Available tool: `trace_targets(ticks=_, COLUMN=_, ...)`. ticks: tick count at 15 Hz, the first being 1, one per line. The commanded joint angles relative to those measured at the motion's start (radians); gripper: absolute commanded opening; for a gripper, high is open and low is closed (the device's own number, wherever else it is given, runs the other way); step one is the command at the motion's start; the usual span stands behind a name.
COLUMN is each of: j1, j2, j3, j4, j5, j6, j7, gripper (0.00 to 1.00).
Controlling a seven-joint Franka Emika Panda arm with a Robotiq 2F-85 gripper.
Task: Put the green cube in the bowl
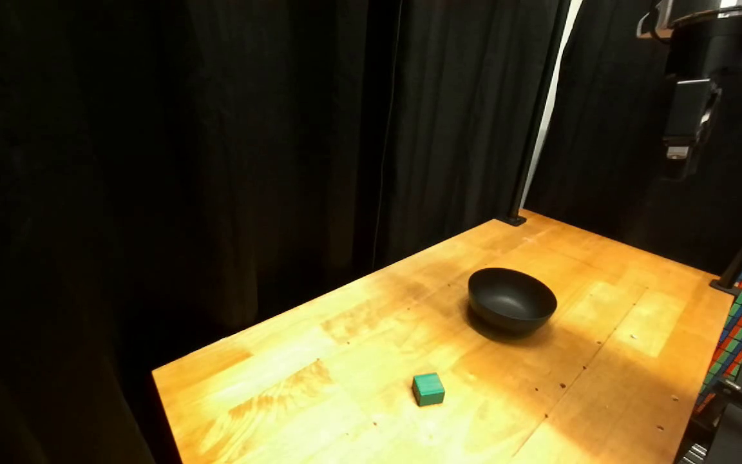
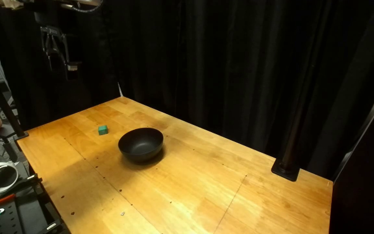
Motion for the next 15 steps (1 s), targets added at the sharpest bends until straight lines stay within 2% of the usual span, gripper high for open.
trace_targets(ticks=1, j1=-0.012, j2=0.001, j3=0.011, j4=0.002, j5=0.004, j6=-0.002, j7=-0.004, gripper=1.0)
trace_targets(ticks=4, j1=-0.015, j2=0.008, j3=0.016, j4=0.0, j5=0.002, j6=0.004, j7=0.019, gripper=1.0)
trace_targets(ticks=8, j1=0.015, j2=0.087, j3=0.088, j4=-0.028, j5=0.009, j6=0.124, j7=0.104, gripper=1.0)
trace_targets(ticks=15, j1=0.075, j2=0.329, j3=0.236, j4=-0.041, j5=-0.035, j6=0.476, j7=0.303, gripper=1.0)
